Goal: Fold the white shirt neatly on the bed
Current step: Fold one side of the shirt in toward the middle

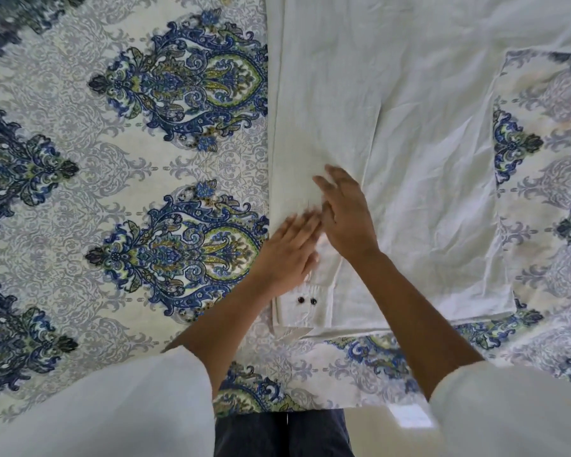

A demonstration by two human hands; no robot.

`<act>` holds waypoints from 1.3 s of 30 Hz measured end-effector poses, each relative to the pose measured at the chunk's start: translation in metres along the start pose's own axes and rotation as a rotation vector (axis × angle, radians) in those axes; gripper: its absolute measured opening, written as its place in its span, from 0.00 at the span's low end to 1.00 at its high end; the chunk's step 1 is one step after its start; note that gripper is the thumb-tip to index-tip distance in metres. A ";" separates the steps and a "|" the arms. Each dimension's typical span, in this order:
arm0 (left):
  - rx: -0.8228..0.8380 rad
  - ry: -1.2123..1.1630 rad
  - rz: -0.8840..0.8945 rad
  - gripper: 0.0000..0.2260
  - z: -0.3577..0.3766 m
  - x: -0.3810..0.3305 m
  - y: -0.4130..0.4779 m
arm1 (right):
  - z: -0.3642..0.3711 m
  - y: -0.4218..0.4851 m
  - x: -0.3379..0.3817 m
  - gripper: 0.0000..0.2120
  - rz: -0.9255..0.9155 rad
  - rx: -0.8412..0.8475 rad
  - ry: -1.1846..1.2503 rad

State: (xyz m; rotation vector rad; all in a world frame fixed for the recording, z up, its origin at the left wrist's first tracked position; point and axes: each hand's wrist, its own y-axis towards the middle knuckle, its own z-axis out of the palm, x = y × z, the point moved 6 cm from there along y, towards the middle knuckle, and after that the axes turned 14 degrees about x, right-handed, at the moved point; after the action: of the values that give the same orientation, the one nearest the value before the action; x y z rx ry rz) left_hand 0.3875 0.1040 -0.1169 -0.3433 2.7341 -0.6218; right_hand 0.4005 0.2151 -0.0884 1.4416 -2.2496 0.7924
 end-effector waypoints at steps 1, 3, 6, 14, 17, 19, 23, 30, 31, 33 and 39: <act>0.056 0.054 0.073 0.24 0.009 0.002 0.001 | 0.008 0.011 0.001 0.24 -0.110 0.111 -0.139; 0.100 0.121 0.182 0.23 0.022 0.005 -0.003 | 0.030 0.025 -0.002 0.25 -0.341 0.323 -0.468; 0.046 0.131 0.256 0.24 0.026 0.007 -0.002 | 0.027 0.073 -0.026 0.26 -0.358 0.444 -0.647; -0.045 0.103 0.254 0.23 0.000 0.013 0.010 | -0.027 0.183 -0.027 0.25 -0.095 0.225 -0.606; 0.008 0.174 0.327 0.24 0.004 0.013 0.016 | 0.008 0.117 -0.008 0.25 -0.329 0.255 -0.651; 0.032 0.203 0.356 0.25 0.013 0.012 0.017 | 0.016 0.107 -0.020 0.24 -0.357 0.292 -0.633; -0.012 0.197 0.359 0.24 0.013 0.011 0.017 | -0.017 0.188 -0.032 0.25 -0.212 0.266 -0.637; -0.158 0.182 0.188 0.29 -0.062 0.079 0.082 | -0.069 0.165 -0.046 0.25 0.027 -0.087 -0.222; -0.147 0.166 0.134 0.28 -0.077 0.096 0.106 | -0.069 0.160 -0.051 0.25 0.050 -0.091 -0.219; -0.111 0.123 0.026 0.27 -0.102 0.128 0.158 | -0.060 0.162 -0.059 0.27 0.067 -0.017 -0.290; -0.053 0.070 -0.162 0.27 -0.155 0.200 0.250 | -0.047 0.176 -0.081 0.27 0.272 -0.017 -0.392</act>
State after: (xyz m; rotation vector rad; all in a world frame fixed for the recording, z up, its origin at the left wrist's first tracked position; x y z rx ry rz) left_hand 0.1083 0.3222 -0.1477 -0.5711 2.8130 -0.6145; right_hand 0.2746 0.3592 -0.1439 1.3988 -2.7847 0.6029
